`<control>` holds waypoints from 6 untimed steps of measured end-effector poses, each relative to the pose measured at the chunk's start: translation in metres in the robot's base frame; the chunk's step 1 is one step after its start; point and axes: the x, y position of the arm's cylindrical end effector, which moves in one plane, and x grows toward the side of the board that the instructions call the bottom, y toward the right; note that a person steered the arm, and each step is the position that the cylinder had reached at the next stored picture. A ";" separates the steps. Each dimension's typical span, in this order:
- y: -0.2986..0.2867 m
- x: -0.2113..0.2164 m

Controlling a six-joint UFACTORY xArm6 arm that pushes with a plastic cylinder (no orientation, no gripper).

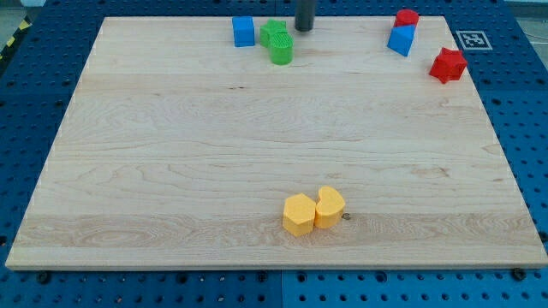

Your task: Move the green star to the top left corner of the board

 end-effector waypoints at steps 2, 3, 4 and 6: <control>-0.030 0.003; -0.031 0.026; -0.031 0.033; -0.031 0.058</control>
